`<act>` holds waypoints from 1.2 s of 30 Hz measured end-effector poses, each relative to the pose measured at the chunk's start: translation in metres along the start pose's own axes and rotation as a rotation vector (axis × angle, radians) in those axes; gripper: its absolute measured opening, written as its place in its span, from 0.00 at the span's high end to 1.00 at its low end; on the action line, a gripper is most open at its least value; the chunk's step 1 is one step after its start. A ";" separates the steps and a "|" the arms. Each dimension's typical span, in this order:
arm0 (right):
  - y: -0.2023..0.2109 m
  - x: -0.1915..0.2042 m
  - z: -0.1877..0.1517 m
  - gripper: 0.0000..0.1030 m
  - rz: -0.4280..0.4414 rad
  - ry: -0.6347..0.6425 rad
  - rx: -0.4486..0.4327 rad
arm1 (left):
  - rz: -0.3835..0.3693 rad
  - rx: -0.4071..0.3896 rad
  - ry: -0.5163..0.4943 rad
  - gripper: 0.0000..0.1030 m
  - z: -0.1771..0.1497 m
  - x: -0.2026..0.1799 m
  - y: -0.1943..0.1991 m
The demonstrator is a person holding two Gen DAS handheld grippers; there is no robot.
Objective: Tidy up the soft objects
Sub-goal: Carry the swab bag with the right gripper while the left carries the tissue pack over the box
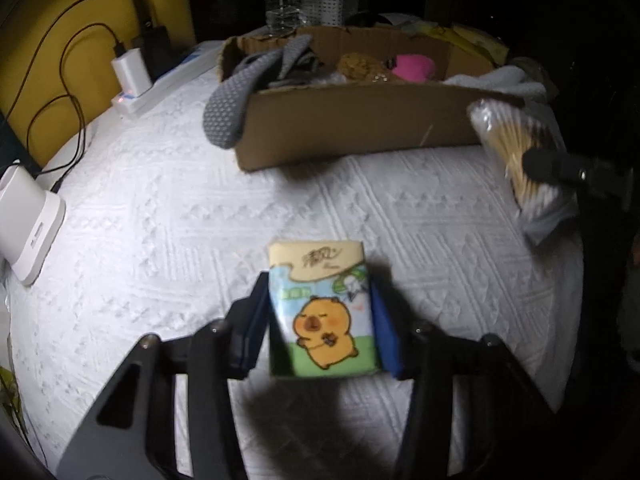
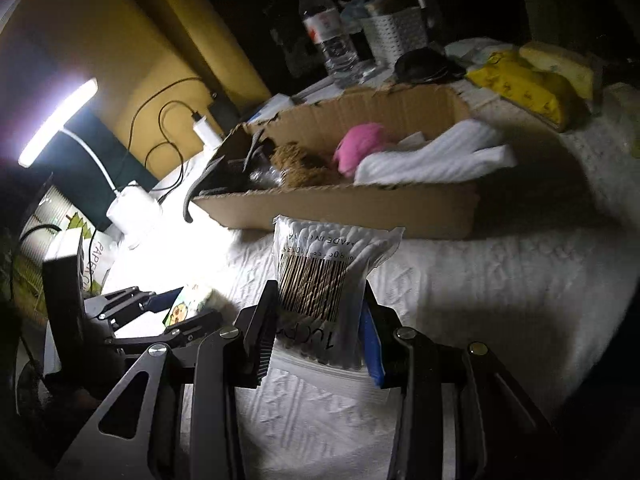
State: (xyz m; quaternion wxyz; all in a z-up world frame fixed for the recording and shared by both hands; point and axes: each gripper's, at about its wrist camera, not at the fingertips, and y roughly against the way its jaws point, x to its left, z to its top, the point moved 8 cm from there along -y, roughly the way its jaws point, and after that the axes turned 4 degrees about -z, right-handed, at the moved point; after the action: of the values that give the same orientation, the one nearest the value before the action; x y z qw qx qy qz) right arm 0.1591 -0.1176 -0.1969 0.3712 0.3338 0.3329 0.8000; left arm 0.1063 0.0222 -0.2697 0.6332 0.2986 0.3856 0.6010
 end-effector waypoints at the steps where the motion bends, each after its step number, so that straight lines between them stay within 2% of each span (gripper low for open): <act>1: 0.004 -0.003 0.002 0.62 -0.002 -0.004 -0.009 | -0.010 -0.002 -0.003 0.54 0.001 -0.002 0.001; 9: 0.021 -0.017 0.010 0.62 -0.011 -0.012 -0.050 | -0.029 -0.059 -0.002 0.54 0.019 -0.011 0.021; 26: 0.028 -0.021 0.025 0.62 -0.017 -0.007 -0.073 | -0.034 -0.172 0.036 0.54 0.074 0.012 0.050; 36: 0.027 -0.029 0.040 0.62 -0.019 -0.001 -0.086 | -0.023 -0.210 0.043 0.54 0.114 0.021 0.035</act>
State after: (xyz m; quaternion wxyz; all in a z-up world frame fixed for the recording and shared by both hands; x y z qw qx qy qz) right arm 0.1946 -0.1432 -0.1615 0.3929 0.3148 0.3014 0.8097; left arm 0.1840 0.0563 -0.1828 0.6593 0.2135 0.3374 0.6370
